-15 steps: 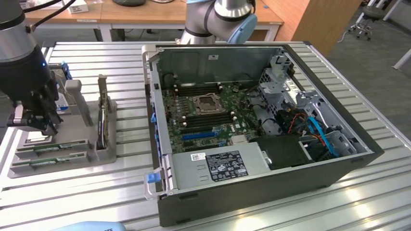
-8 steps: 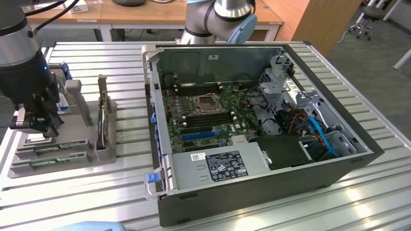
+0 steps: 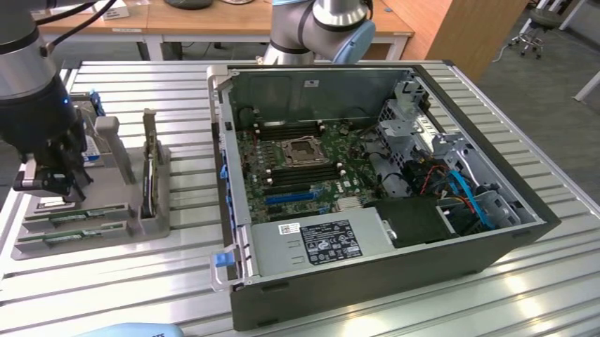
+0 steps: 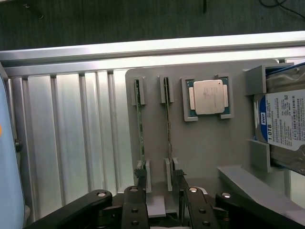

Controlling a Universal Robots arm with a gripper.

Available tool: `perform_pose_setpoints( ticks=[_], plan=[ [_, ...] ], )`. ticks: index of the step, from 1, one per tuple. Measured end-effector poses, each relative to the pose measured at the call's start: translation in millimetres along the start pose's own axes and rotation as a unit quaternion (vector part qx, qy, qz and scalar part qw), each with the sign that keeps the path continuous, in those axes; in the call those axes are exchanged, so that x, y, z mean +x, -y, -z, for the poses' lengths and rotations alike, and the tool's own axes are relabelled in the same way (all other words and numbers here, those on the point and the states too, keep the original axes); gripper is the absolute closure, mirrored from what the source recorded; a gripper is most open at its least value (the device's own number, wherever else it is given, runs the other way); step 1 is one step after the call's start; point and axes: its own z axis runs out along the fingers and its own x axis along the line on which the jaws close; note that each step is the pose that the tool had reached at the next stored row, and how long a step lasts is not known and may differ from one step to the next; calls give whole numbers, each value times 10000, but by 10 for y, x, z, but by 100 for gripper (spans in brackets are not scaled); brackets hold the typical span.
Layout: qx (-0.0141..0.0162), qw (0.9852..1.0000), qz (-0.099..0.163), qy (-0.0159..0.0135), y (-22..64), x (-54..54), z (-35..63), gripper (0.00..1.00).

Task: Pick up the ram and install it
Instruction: 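Pick up the ram and move it above insertion slot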

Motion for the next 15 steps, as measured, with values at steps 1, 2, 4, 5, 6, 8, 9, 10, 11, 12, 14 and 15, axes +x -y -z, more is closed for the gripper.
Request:
perform_pose_setpoints(
  ticks=[1,2,4,5,6,8,9,10,11,12,14,15],
  plan=[
    [0,10000,0,0,1,11,0,65],
    [1,10000,0,0,2,23,-1,65],
    [0,10000,0,0,3,51,0,65],
    [0,10000,0,0,4,65,0,65],
    [0,10000,0,0,4,79,0,65],
    [0,10000,-1,0,5,106,-1,65],
    [0,10000,0,0,6,120,-1,65],
    [0,10000,0,0,7,134,-1,65],
    [0,10000,0,0,7,149,-1,65],
    [0,10000,0,0,7,165,-1,65],
    [0,10000,0,0,8,191,-2,65],
    [0,10000,0,0,9,195,-1,65]
  ],
)
